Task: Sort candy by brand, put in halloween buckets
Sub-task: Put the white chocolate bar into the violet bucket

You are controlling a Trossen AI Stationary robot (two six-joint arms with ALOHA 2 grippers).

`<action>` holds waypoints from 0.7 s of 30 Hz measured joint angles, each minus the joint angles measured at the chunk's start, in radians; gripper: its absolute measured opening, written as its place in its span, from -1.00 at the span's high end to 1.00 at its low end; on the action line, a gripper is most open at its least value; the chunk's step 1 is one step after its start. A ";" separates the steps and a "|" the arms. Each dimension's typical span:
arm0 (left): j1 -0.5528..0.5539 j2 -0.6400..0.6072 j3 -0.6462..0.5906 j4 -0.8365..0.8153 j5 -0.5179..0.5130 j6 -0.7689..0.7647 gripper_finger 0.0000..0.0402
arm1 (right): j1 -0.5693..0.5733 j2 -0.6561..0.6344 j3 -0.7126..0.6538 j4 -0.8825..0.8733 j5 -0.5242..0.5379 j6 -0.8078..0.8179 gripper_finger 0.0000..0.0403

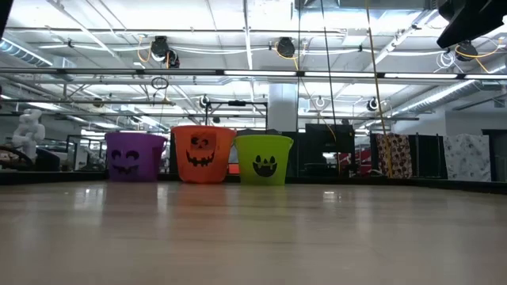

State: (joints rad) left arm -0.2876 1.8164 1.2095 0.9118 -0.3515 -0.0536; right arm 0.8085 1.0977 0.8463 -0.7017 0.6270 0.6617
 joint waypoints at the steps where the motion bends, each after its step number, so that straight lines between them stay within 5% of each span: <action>1: 0.002 0.000 0.000 -0.010 0.000 -0.043 0.74 | 0.000 0.000 0.000 0.000 0.000 0.000 -0.34; 7: 0.017 -0.014 0.000 -0.039 -0.049 0.093 0.74 | 0.000 0.000 0.000 0.001 0.000 0.012 -0.34; 17: 0.095 -0.146 0.000 -0.229 -0.610 0.614 0.74 | 0.000 0.001 0.000 -0.010 -0.018 0.030 -0.34; 21: 0.152 -0.231 -0.003 -0.398 -0.685 0.663 0.74 | 0.002 0.001 0.000 -0.010 -0.031 0.036 -0.34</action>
State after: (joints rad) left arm -0.1353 1.5853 1.2061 0.5136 -1.0366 0.6090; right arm 0.8110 1.0985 0.8462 -0.7113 0.5961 0.6979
